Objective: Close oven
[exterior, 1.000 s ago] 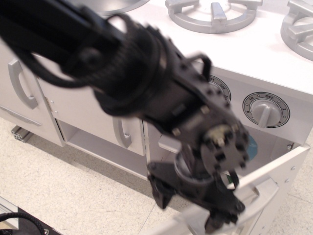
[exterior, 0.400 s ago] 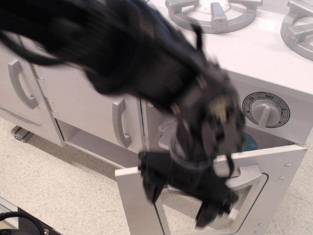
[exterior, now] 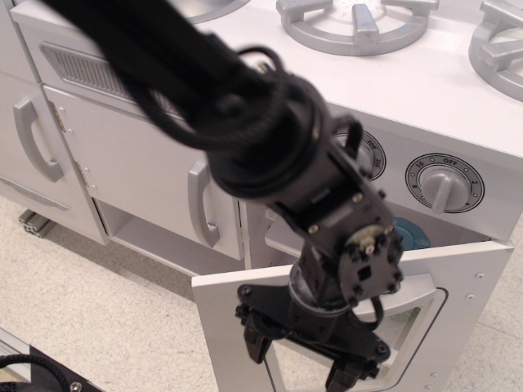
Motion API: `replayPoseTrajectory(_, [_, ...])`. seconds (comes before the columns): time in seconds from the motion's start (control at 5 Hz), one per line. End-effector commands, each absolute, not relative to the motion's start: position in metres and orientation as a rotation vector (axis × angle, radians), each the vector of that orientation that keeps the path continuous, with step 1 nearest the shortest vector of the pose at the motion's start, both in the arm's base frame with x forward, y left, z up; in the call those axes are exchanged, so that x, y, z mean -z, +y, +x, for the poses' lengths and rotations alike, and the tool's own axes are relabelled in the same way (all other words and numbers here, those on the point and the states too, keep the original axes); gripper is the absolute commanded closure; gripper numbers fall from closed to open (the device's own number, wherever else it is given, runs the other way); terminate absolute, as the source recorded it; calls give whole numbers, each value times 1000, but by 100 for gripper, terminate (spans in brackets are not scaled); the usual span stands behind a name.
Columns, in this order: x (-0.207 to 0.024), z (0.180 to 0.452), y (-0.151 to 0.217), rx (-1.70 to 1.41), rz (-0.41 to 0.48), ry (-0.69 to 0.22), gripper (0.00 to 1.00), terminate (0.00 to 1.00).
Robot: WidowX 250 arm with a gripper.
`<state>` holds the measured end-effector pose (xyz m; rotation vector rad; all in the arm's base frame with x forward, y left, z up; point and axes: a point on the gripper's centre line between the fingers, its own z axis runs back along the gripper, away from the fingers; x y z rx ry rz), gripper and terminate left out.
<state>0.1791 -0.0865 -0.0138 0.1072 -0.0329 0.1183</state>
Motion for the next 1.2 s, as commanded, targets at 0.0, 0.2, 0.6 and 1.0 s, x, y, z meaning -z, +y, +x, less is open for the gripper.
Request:
replayPoseTrajectory(0.0, [9, 208, -71, -229, 87, -93, 0, 0])
replayPoseTrajectory(0.2, [12, 220, -65, -263, 114, -117, 0, 0])
replayPoseTrajectory(0.6, [6, 239, -60, -309, 83, -168, 0, 0])
replayPoseTrajectory(1.0, [0, 264, -53, -397, 46, -226, 0, 0])
